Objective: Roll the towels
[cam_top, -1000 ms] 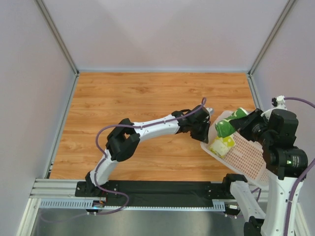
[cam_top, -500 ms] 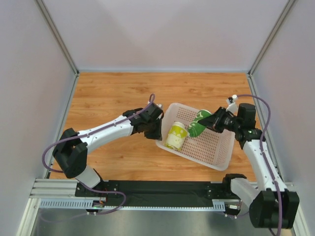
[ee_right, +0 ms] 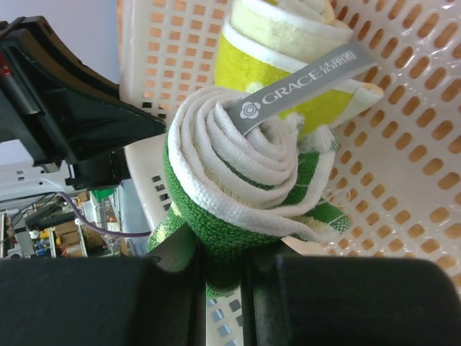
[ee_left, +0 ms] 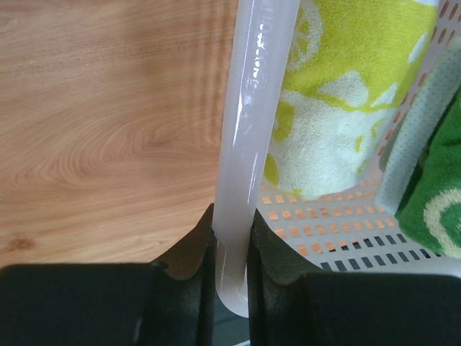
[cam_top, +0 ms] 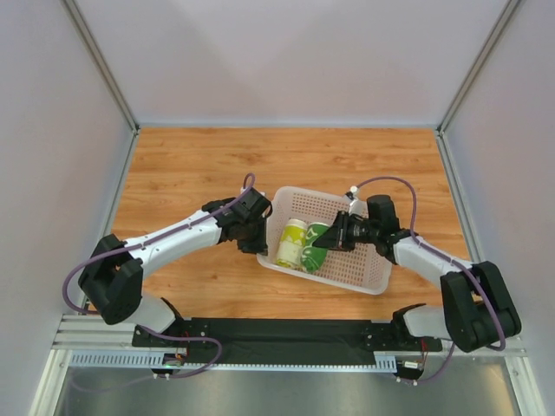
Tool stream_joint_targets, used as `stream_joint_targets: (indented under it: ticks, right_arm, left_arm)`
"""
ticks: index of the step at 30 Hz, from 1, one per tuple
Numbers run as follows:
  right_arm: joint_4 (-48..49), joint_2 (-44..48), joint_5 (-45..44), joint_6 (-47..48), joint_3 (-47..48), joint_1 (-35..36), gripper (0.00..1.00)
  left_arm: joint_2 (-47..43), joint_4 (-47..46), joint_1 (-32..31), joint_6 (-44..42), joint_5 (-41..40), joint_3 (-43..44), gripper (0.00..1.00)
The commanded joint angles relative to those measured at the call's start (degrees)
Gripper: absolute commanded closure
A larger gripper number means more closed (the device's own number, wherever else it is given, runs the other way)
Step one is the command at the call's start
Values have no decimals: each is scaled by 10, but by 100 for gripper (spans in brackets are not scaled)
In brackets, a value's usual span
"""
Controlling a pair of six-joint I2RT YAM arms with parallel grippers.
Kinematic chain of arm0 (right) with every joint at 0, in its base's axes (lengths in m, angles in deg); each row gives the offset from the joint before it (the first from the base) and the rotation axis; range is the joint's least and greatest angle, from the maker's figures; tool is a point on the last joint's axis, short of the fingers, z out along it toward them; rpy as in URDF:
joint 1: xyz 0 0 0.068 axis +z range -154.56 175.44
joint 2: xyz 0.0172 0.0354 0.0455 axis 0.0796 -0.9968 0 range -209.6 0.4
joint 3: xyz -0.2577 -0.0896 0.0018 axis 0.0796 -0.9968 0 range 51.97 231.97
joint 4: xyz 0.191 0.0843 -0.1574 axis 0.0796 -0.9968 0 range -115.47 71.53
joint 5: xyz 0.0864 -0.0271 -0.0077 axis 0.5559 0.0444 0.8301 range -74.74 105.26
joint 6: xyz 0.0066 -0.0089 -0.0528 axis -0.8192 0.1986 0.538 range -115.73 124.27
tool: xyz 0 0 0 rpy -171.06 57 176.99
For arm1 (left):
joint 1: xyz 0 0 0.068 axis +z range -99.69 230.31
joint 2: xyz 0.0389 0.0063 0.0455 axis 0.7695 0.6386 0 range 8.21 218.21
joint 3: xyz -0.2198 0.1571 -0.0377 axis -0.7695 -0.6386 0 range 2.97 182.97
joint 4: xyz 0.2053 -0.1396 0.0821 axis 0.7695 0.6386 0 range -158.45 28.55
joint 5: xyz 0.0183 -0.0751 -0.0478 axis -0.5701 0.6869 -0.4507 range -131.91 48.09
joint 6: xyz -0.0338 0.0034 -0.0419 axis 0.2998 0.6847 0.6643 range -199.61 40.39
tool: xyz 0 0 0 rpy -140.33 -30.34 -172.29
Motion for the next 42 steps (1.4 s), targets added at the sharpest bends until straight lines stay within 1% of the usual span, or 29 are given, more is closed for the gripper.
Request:
stream_joint_targets:
  ticks: [1,3,4,6,7,9,10,11,12,13,14,15,16,17,18,20,21,22,26,28,30,38,42]
  right_arm:
    - [154,-27,-3,9,-34,1,100]
    - [188,-64,-1,6,-58,2,100]
    - [246,-98,8,-1,-65,3,100]
    - [303,-128,12,-22,-86,3,100]
    - [355,-140,12,-28,-90,3,100]
    - [398,-169,15,-48,-88,5,100]
    - [390,-173,12,-48,-85,8,100]
    - [356,-166,1,-37,-77,11,100]
    - [323,-158,-12,-6,-61,15,97]
    - [248,-149,-44,13,-52,21,91]
    - [203,-138,-66,36,-39,32,83]
    - [137,-115,-87,53,-27,38,64]
    - [107,-105,-123,77,-20,41,55]
    - [82,-96,-135,86,-15,43,49]
    - [40,-81,-142,92,-12,43,41]
    - [-10,-65,-180,113,3,44,37]
    - [-41,-51,-191,117,7,43,33]
    - [-53,-46,-208,119,13,43,31]
    - [-110,-36,-222,124,38,44,28]
    - [-139,-21,-235,123,44,43,25]
    - [-164,-11,-235,115,51,44,24]
    - [-211,63,-203,99,76,51,20]
    - [-244,77,-212,100,97,59,19]
  left_arm:
    - [-16,27,8,9,-19,-11,100]
    - [-15,22,9,10,-17,-11,100]
    - [-14,20,9,11,-16,-10,100]
    - [-9,19,9,11,-16,-10,100]
    - [-6,17,9,11,-17,-10,100]
    - [-2,17,9,10,-5,-5,100]
    - [2,21,9,9,-4,-3,100]
    - [3,22,9,8,-4,-1,100]
    - [2,22,9,8,-4,-1,100]
    - [0,22,9,8,-4,0,100]
    - [-1,23,9,8,-5,-1,100]
    - [-2,24,9,7,-8,0,100]
    - [-4,25,9,7,-9,-1,100]
    - [-5,26,9,6,-10,-1,100]
    - [-5,27,9,6,-11,-2,100]
    - [-5,27,9,5,-11,-2,100]
    - [-5,27,10,5,-11,-2,100]
    - [-6,27,10,5,-11,-2,100]
    - [-2,28,10,4,-11,0,100]
    - [0,28,10,4,-11,2,100]
    - [0,27,10,4,-11,3,100]
    - [12,19,12,1,-11,4,100]
    - [27,10,12,2,-3,5,100]
